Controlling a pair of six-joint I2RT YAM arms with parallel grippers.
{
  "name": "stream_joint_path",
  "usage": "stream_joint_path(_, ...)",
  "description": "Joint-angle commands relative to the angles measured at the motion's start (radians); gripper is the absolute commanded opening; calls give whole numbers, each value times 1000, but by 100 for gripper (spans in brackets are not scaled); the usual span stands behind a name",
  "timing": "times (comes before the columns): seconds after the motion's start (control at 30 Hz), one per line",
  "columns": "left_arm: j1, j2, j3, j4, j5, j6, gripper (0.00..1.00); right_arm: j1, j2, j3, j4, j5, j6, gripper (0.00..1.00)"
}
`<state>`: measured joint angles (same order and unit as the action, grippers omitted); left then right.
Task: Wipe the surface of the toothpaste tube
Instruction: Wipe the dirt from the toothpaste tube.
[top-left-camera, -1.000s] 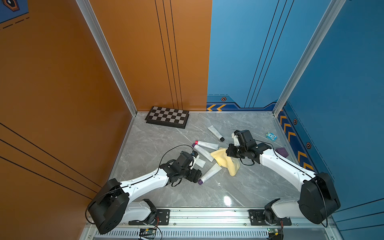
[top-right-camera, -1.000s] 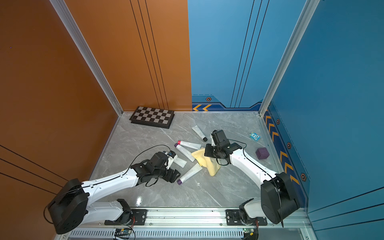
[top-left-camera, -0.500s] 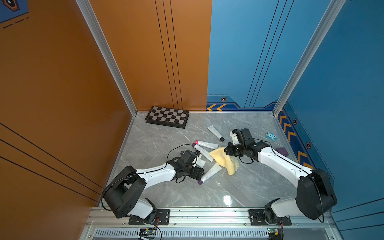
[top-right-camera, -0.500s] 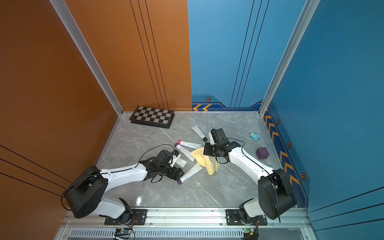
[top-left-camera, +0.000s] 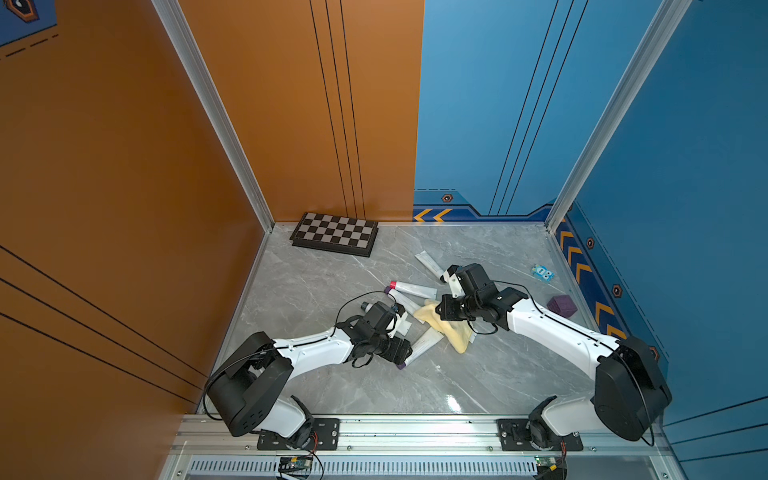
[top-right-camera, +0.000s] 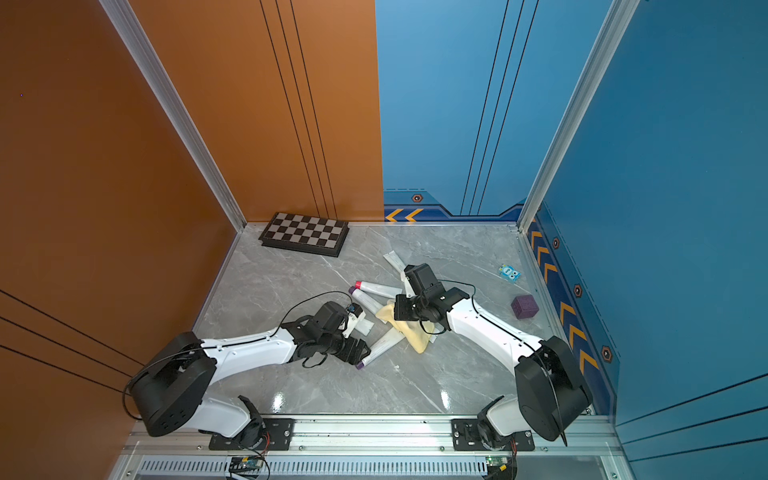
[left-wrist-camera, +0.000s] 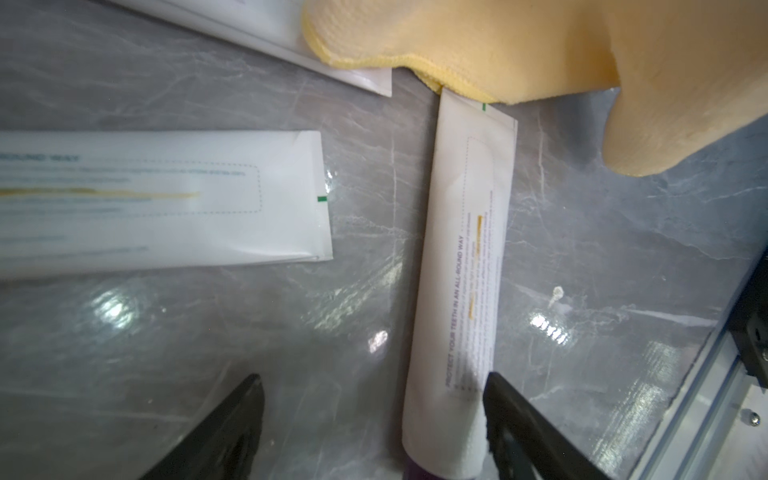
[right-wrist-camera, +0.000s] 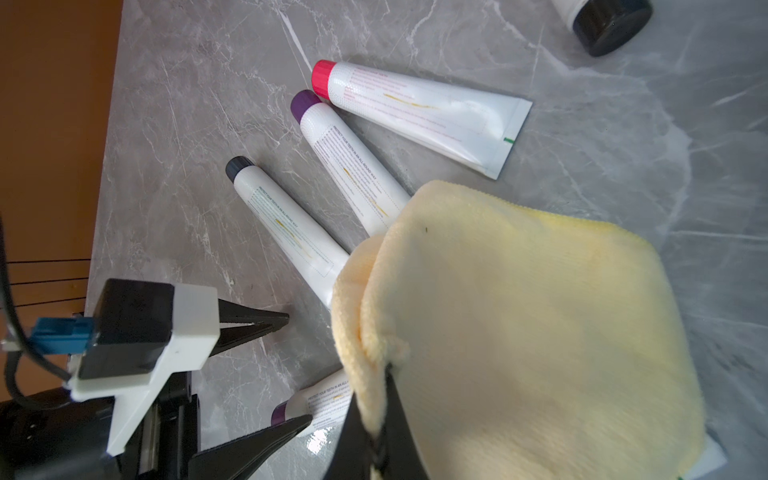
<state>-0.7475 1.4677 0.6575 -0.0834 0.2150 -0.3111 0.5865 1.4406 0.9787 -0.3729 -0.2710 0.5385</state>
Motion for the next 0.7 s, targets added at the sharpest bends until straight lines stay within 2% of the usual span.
stream_joint_path(0.0, -12, 27, 9, -54, 6, 21, 84, 13, -28, -1, -6, 24, -8, 0)
stream_joint_path(0.27, -45, 81, 37, -95, -43, 35, 83, 37, -23, 6, -11, 14, -8, 0)
stream_joint_path(0.43, -49, 67, 35, -96, -65, 37, 82, 60, -16, -6, -12, -14, -13, 0)
stream_joint_path(0.5, -47, 35, 24, -96, -82, 31, 81, 72, -4, -13, -11, -44, -12, 0)
stream_joint_path(0.6, -47, -51, 1, -96, -84, 29, 69, 78, 1, -36, 1, -50, -6, 0)
stream_joint_path(0.67, -53, -95, -14, -95, -74, 24, 69, 79, -2, -50, 16, -55, 4, 0)
